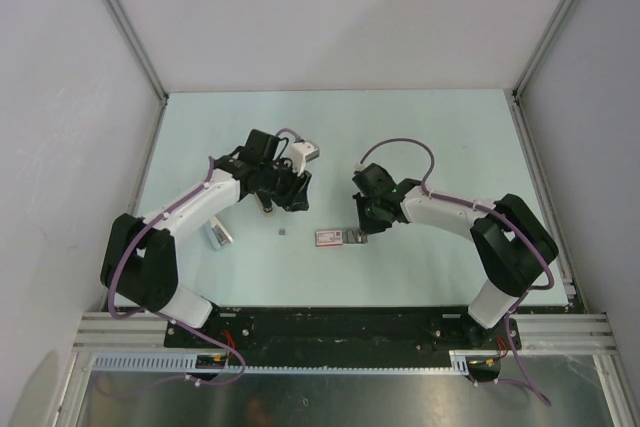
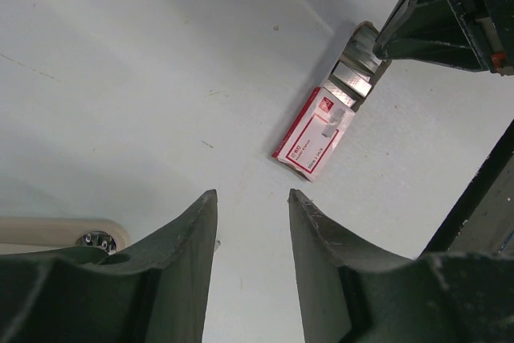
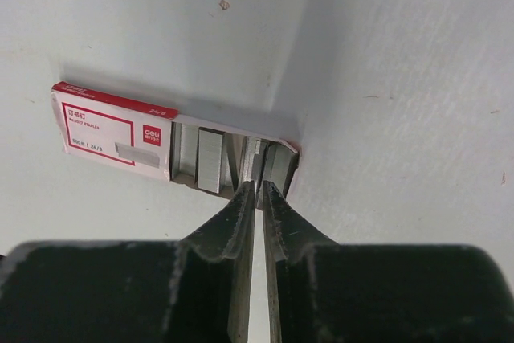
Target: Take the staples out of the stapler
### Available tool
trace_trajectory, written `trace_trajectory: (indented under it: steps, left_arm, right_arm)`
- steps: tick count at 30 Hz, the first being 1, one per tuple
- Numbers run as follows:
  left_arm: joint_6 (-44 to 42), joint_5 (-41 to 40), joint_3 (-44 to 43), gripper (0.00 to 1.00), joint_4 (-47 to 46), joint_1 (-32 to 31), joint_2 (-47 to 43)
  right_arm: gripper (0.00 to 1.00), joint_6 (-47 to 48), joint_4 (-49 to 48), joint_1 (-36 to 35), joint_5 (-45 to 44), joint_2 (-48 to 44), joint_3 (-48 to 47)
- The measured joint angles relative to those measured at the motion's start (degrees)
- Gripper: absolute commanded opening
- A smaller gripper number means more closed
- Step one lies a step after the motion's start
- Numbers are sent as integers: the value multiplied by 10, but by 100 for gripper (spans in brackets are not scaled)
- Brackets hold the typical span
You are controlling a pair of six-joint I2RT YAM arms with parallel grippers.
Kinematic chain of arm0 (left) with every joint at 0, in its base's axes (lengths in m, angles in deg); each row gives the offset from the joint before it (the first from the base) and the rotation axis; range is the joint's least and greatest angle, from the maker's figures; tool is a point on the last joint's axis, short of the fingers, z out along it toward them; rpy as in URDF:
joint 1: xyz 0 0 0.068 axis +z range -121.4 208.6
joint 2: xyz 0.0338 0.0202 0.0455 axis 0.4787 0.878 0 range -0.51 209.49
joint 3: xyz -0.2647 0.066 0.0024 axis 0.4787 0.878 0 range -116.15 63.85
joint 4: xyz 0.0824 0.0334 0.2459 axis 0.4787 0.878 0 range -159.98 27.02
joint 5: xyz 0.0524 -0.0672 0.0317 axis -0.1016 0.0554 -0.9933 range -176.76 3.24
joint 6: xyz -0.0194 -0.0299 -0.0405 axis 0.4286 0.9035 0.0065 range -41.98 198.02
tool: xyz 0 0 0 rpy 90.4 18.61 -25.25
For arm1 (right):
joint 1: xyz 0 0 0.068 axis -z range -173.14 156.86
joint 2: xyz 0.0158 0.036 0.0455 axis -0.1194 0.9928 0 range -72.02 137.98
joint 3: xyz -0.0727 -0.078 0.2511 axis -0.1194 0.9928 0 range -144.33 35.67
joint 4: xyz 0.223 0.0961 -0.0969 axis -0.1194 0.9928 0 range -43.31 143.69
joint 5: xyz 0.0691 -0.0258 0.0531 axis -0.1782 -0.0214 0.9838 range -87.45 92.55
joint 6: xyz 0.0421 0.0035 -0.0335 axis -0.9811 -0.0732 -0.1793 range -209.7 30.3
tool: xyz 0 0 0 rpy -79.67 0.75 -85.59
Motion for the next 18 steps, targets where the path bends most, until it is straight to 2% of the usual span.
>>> trace_trajectory:
  steps: [18]
  left_arm:
    - [-4, 0, 2, 45, 0, 0, 0]
  right_arm:
    - [12, -9, -16, -9, 13, 9, 0]
